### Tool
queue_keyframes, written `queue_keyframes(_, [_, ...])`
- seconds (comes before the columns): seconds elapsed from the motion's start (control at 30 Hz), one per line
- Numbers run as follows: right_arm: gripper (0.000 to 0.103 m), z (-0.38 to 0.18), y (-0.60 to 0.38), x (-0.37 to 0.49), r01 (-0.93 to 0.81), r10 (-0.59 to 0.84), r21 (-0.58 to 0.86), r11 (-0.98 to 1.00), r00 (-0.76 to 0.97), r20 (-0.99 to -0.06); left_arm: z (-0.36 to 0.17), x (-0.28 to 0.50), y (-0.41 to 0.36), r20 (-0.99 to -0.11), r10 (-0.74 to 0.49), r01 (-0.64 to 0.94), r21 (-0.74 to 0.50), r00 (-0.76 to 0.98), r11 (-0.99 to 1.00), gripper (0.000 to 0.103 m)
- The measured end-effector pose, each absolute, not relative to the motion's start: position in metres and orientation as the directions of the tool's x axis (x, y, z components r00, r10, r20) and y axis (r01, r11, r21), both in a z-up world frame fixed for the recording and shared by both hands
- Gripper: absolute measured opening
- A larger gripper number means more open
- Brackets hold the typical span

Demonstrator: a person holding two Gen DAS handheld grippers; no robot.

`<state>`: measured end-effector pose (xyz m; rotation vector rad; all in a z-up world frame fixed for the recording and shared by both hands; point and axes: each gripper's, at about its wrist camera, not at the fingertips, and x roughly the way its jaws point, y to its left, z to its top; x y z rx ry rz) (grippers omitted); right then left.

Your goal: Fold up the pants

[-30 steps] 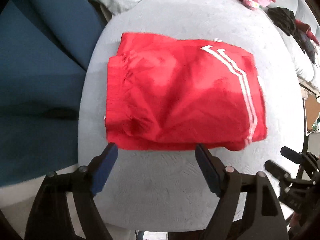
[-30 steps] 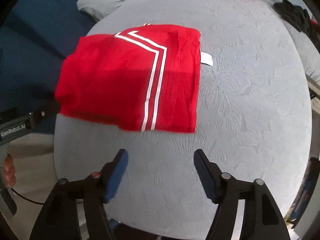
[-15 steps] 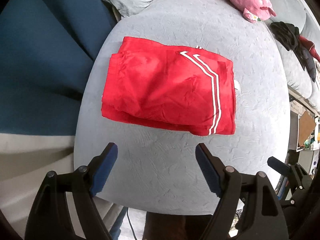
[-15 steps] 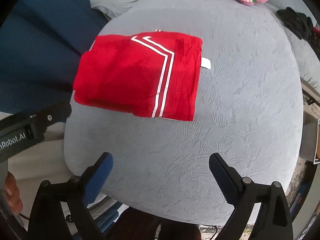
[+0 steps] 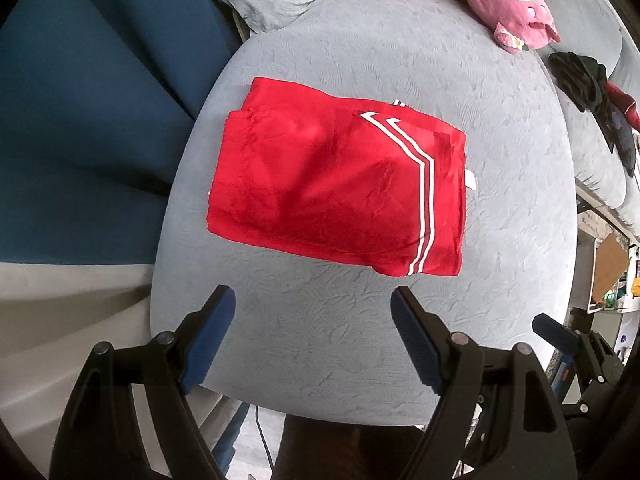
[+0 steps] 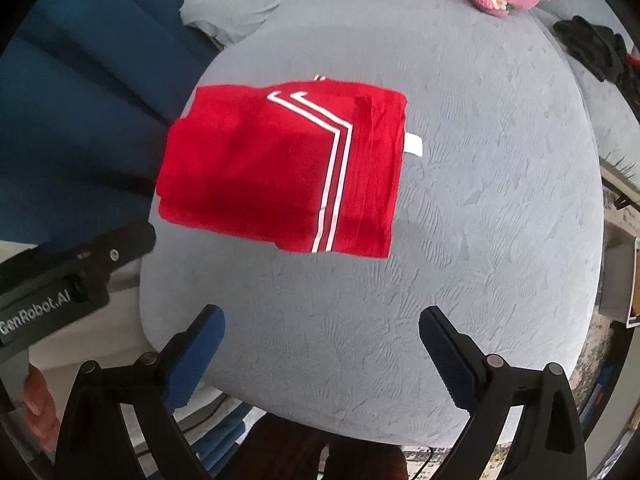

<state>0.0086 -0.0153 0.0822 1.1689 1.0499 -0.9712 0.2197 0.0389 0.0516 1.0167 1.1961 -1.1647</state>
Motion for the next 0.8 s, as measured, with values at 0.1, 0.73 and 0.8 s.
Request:
queue_keyframes(0.1, [0.096,0.085,-0.017,0.007,0.962,-0.048,0.243,0.129,0.250,-0.967,0.051,0.218,0.040,-0.994,-0.108,0.992,-0.019,-0.005,0.127,0.078])
queue_keyframes(0.73, [0.096,0.083,-0.017,0.003,0.966,-0.032,0.238,0.103,0.242,-0.970,0.047,0.209,0.041,-0.997,-0.070,0.997,-0.018,-0.012,0.075,0.078])
queue_keyframes(0.8, [0.096,0.082,-0.016,0.001,0.966,-0.031,0.237,0.100,0.241,-0.970,0.047,0.208,0.041,-0.998,-0.067,0.997,-0.023,-0.018,0.072,0.078])
